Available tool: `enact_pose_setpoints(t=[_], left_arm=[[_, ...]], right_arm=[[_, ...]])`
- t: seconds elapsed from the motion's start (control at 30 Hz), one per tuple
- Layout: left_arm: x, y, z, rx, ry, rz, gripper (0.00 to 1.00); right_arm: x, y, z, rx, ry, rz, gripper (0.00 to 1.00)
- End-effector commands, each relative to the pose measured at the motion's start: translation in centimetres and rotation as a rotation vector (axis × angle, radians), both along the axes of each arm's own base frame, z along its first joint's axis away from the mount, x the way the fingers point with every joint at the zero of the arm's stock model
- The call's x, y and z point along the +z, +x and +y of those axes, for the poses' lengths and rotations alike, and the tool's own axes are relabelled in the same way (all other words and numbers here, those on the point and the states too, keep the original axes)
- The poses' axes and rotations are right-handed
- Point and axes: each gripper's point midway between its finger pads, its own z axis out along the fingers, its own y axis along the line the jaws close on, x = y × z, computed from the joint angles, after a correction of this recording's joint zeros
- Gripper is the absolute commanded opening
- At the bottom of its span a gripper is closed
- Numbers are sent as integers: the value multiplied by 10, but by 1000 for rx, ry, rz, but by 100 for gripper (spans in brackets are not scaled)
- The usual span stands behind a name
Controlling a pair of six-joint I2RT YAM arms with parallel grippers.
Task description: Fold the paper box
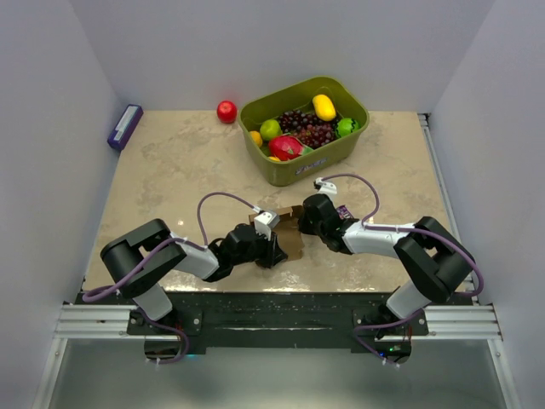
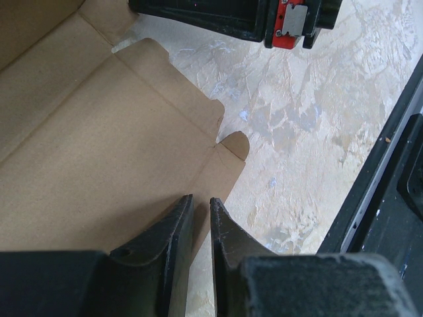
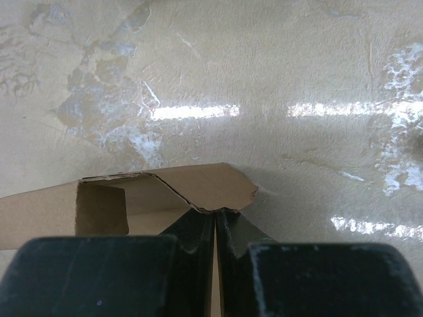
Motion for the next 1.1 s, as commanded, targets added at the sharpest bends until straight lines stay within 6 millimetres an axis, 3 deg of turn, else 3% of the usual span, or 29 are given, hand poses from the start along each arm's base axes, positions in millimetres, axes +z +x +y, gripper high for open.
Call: enact_pose_setpoints(t=[0.0, 0.5, 0.87, 1.07], left_arm=[[-9, -5, 2, -5, 26, 22, 21], [-7, -5, 1, -6, 24, 17, 21], [-8, -5, 0, -8, 23, 21, 21], [-8, -4, 0, -8, 24, 22, 21]], right_arm=[[6, 8, -1, -33, 10, -28, 5], [14, 11, -11, -72, -10, -34, 6], [11, 15, 22, 46, 80, -42, 7], [16, 14, 25, 65, 96, -56, 7]])
